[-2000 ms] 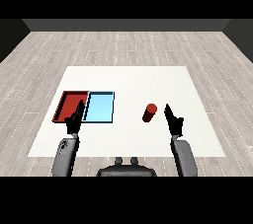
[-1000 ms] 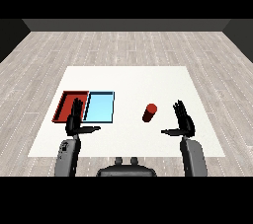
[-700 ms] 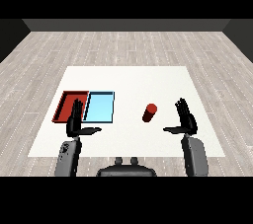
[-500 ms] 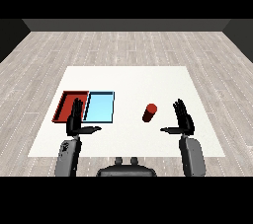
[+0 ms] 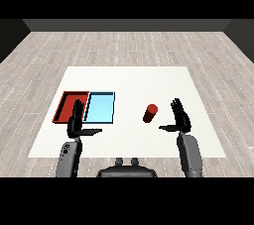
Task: Pick the red can and put it in the red box
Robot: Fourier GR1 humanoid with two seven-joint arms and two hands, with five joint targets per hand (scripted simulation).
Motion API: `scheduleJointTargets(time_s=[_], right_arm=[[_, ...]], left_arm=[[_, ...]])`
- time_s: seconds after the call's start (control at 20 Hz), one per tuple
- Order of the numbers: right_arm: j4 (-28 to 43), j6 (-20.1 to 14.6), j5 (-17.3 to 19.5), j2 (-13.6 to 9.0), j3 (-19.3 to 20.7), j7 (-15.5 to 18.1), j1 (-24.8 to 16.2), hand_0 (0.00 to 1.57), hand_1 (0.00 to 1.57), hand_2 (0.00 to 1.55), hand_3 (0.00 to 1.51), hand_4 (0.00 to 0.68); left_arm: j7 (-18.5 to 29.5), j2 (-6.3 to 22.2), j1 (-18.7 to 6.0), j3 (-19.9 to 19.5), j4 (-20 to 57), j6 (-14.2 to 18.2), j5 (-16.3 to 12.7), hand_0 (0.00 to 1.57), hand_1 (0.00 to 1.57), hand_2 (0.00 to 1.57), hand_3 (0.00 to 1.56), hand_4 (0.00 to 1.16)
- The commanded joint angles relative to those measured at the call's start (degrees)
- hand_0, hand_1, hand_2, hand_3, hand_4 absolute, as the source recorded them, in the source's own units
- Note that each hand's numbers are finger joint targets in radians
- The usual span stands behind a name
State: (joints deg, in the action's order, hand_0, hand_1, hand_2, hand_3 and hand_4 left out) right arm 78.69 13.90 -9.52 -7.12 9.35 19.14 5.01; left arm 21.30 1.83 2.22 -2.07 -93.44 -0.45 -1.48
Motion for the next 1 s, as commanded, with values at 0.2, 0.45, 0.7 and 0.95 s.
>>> scheduleJointTargets(time_s=[0.2,0.45,0.7,0.95], right_arm=[[-10.76,-0.82,-1.24,0.59,1.06,0.21,8.41,0.00,0.00,0.00,0.00,0.000],[-13.38,-2.55,0.06,3.37,-1.37,2.01,7.39,0.00,0.00,0.00,0.00,0.000],[-12.48,-2.82,-1.22,4.80,-2.10,2.81,6.75,0.00,0.00,0.00,0.00,0.000],[-20.30,-2.79,-1.17,4.20,-1.59,7.15,10.16,0.00,0.00,0.00,0.00,0.000]], left_arm=[[-6.68,3.70,-4.09,-3.91,-1.87,-3.09,-5.06,0.00,0.00,0.00,0.00,0.00],[-1.97,0.49,0.02,-0.92,-1.74,-1.51,-2.45,0.00,0.00,0.00,0.00,0.00],[-0.64,2.40,2.43,-2.51,-2.67,-4.63,-4.65,0.00,0.00,0.00,0.00,0.00],[-1.33,0.43,1.69,-1.31,-2.50,-1.76,-2.91,0.00,0.00,0.00,0.00,0.00]])
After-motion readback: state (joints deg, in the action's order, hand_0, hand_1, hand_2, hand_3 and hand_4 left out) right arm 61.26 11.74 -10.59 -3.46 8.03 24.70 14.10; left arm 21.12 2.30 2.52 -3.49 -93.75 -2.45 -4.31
